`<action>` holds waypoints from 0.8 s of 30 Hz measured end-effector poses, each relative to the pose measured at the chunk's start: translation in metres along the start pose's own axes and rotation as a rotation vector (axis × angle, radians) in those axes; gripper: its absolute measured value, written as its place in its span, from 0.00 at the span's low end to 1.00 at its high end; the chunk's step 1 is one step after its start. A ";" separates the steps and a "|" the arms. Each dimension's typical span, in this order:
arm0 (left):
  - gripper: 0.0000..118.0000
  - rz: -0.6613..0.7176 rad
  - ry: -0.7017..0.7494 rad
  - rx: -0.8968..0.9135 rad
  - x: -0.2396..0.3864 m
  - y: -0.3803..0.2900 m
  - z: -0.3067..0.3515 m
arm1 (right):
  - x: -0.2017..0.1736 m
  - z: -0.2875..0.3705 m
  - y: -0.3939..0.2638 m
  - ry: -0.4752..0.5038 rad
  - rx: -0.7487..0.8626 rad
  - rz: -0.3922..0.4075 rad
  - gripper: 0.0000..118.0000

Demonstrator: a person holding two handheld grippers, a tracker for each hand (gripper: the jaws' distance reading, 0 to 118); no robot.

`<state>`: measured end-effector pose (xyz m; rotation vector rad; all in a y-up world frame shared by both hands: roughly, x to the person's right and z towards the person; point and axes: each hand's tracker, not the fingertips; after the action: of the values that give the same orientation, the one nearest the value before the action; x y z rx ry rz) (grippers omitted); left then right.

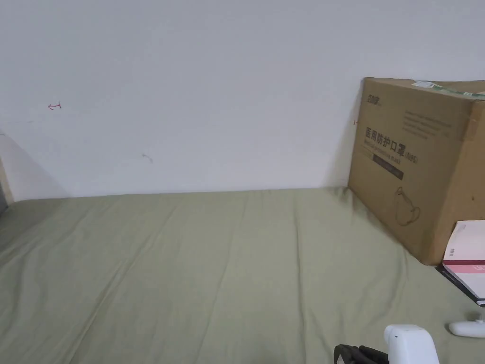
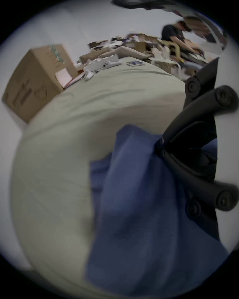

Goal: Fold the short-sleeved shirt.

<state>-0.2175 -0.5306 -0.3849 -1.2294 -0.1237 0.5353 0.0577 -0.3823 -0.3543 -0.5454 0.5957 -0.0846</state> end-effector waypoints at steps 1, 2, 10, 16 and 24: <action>0.01 0.050 -0.082 0.054 -0.004 -0.002 0.000 | 0.001 0.000 -0.001 -0.009 0.005 0.007 0.00; 0.01 0.092 -0.114 0.083 -0.007 -0.004 -0.001 | 0.001 0.000 -0.001 -0.014 0.004 0.006 0.00; 0.02 -0.028 -0.146 0.388 -0.007 -0.026 0.082 | 0.003 -0.002 -0.001 0.023 -0.019 -0.028 0.00; 0.02 -0.253 0.023 0.875 0.017 -0.037 0.213 | -0.016 0.024 0.056 0.045 0.198 -0.023 0.00; 0.02 -0.403 0.361 1.360 0.043 -0.083 0.294 | -0.065 0.063 0.072 -0.093 0.627 0.208 0.00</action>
<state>-0.2624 -0.2764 -0.2154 0.0629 0.2718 -0.0352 0.0334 -0.2761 -0.3144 0.1204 0.4978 -0.0448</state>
